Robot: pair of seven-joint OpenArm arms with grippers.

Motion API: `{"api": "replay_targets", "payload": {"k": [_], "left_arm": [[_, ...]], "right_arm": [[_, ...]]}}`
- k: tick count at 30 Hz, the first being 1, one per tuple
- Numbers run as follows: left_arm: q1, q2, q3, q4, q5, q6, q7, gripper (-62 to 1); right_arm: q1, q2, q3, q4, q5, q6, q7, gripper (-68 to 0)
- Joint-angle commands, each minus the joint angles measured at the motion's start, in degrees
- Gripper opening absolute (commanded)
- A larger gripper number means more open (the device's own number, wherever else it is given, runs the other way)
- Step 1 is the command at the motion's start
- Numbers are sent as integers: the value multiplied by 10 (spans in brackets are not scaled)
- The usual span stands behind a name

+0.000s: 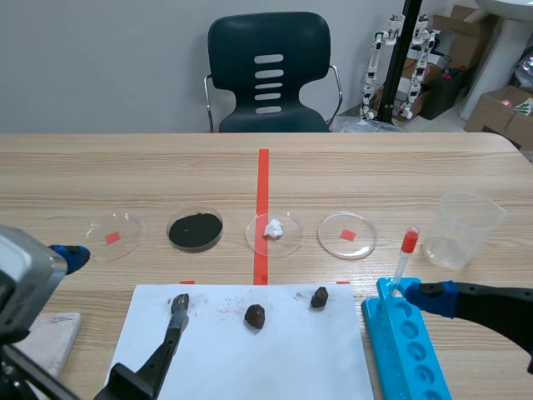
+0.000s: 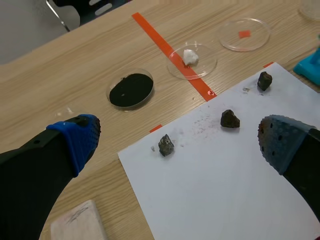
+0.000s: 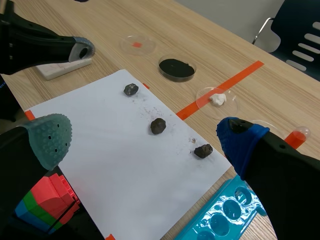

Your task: Put the middle mineral back

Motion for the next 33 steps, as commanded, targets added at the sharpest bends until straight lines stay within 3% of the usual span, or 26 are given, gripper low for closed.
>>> {"api": "replay_targets", "payload": {"k": [1,33], "left_arm": [[11,1,7,12,17,0,-15,14],[16,1,8,16,24,-1,-11,14]], "right_arm": [[0,-2,5,13,6,-2,11,-69],[0,-2,5,13,6,-2,11,-69]]}}
